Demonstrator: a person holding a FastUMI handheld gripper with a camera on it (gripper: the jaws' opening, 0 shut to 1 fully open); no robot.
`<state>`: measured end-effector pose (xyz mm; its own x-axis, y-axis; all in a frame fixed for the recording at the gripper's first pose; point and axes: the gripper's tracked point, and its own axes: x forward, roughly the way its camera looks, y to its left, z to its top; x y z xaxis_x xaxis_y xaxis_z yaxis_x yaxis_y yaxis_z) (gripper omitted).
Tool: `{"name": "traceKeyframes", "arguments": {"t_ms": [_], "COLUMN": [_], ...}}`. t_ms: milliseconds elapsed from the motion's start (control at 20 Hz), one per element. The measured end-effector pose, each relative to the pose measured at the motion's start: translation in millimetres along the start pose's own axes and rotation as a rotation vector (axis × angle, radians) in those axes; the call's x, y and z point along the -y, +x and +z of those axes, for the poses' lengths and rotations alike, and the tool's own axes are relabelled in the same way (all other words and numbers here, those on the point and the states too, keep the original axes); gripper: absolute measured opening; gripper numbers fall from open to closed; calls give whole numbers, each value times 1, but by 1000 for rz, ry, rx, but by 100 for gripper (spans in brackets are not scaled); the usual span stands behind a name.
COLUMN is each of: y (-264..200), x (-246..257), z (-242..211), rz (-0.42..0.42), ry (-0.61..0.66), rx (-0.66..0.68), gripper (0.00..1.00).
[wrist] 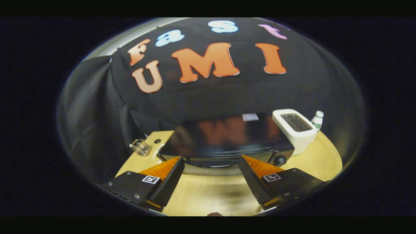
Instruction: Open the toaster oven, put the food inside, and close the toaster oven door.
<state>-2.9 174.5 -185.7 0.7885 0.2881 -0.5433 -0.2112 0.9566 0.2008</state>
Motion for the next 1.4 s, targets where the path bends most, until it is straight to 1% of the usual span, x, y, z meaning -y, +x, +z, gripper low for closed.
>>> {"name": "traceKeyframes", "arguments": {"t_ms": [150, 350, 500, 600, 850, 1050, 1150, 1300, 1350, 1400], "y": [-38, -89, -125, -149, -201, -226, -232, -242, -230, -230], "x": [-6, -5, 3, 4, 19, 26, 30, 43, 45, 44], "z": [60, 131, 167, 187, 219, 234, 237, 242, 239, 239], "rz": [24, 35, 21, 27, 10, 20, 13, -28, -35, -35], "ry": [-54, -87, -128, -153, -178, -188, -196, -215, -216, -219], "rx": [147, 327, 411, 458, 536, 604, 626, 657, 663, 665], "gripper": [99, 99, 98, 98, 98, 98, 98, 98, 98, 98]}}
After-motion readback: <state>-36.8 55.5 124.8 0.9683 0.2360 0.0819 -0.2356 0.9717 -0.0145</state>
